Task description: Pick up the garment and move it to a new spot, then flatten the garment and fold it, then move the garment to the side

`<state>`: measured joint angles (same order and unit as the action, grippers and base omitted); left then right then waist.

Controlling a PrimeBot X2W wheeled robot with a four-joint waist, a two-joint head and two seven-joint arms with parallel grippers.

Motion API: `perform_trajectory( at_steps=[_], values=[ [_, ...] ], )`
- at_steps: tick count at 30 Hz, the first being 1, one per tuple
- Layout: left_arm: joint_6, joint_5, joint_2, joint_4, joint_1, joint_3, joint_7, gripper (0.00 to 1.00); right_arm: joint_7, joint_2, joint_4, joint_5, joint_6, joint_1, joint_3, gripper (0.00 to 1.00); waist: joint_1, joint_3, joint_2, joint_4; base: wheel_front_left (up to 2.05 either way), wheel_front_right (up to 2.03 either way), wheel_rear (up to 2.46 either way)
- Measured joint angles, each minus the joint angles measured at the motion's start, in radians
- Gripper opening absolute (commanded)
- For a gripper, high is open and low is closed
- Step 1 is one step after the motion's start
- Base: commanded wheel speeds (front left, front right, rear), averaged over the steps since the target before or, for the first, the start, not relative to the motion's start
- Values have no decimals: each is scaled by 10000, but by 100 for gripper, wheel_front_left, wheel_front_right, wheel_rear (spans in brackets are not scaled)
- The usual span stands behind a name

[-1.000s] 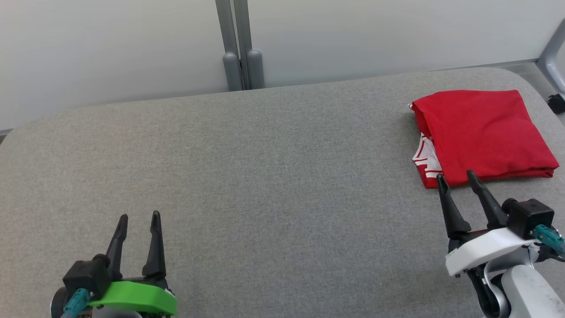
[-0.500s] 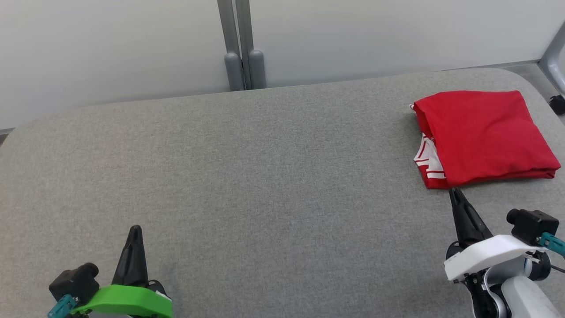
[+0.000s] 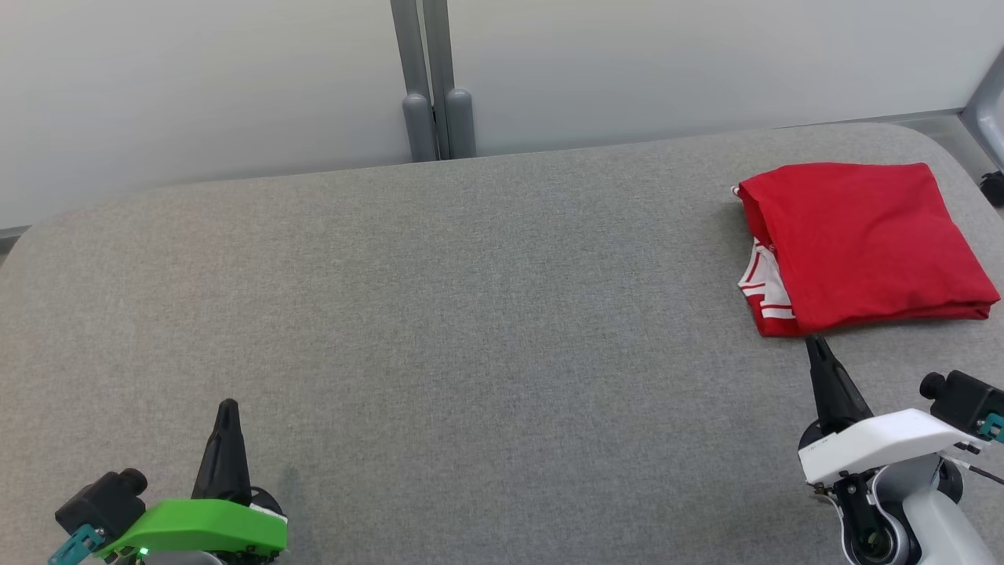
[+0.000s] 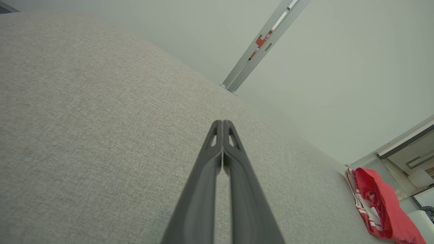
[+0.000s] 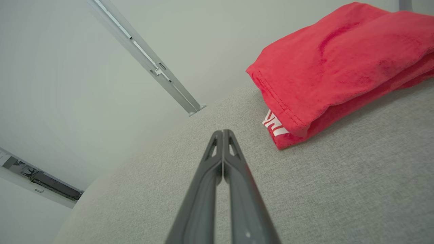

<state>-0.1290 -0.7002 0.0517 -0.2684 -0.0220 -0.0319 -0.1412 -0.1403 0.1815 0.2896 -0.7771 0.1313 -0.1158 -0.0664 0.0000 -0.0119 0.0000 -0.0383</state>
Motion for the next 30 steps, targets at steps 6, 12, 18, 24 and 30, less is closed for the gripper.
perform_trajectory(
  at_steps=[6,12,18,24,30],
  values=[
    [0,-771,-2,21,-85,-56,230,0,234,-113,-35,-750,-2,2,173,0,0,5,0,23,0,0,0],
    [0,-1592,-2,35,-113,-127,447,0,435,-213,-61,-1446,-2,4,313,0,0,11,0,46,0,0,0],
    [0,-2337,-4,44,-186,-215,635,0,644,-336,-100,-2119,-2,7,477,0,0,16,0,70,0,0,0],
    [0,-3001,-6,59,-262,-276,834,0,840,-430,-138,-2732,-2,10,598,0,0,21,0,93,0,0,0],
    [0,-3636,-8,77,-312,-322,1022,0,1011,-510,-165,-3317,-4,13,738,0,1,27,0,115,0,0,0]
  ],
)
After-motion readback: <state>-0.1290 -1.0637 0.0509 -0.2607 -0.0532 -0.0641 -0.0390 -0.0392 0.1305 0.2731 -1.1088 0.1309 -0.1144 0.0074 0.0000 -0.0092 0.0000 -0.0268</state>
